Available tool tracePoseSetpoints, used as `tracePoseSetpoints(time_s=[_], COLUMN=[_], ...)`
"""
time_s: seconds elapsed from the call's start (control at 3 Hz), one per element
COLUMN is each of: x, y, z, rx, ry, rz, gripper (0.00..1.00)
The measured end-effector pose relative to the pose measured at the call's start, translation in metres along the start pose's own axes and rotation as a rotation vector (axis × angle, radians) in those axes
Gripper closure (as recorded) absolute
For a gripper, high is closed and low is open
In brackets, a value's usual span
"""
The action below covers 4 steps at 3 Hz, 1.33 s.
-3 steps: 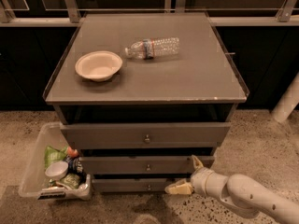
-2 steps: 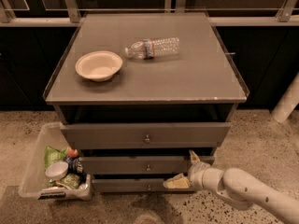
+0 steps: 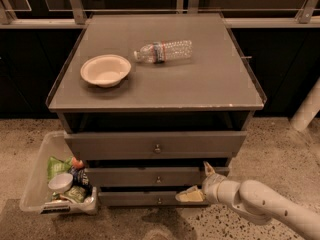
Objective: Open middle drawer
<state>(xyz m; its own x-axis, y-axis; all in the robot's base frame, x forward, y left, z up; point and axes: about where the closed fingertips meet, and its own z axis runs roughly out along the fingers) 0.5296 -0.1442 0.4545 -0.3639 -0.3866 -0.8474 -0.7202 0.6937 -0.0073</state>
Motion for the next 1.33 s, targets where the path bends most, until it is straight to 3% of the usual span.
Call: tracePoseSetpoints(time_s=[0.33,1.0,1.33], x=[0.006,0.005,0.005], y=[-0.012,-0.063,-0.064], z=[0.015,0.056,0.056], rx=[-0.002,0.018,0.019], ry=[-0.008,-0.015,-0.015], rz=[0.001,-0.044,-0.044], gripper=[0.00,0.00,0.00])
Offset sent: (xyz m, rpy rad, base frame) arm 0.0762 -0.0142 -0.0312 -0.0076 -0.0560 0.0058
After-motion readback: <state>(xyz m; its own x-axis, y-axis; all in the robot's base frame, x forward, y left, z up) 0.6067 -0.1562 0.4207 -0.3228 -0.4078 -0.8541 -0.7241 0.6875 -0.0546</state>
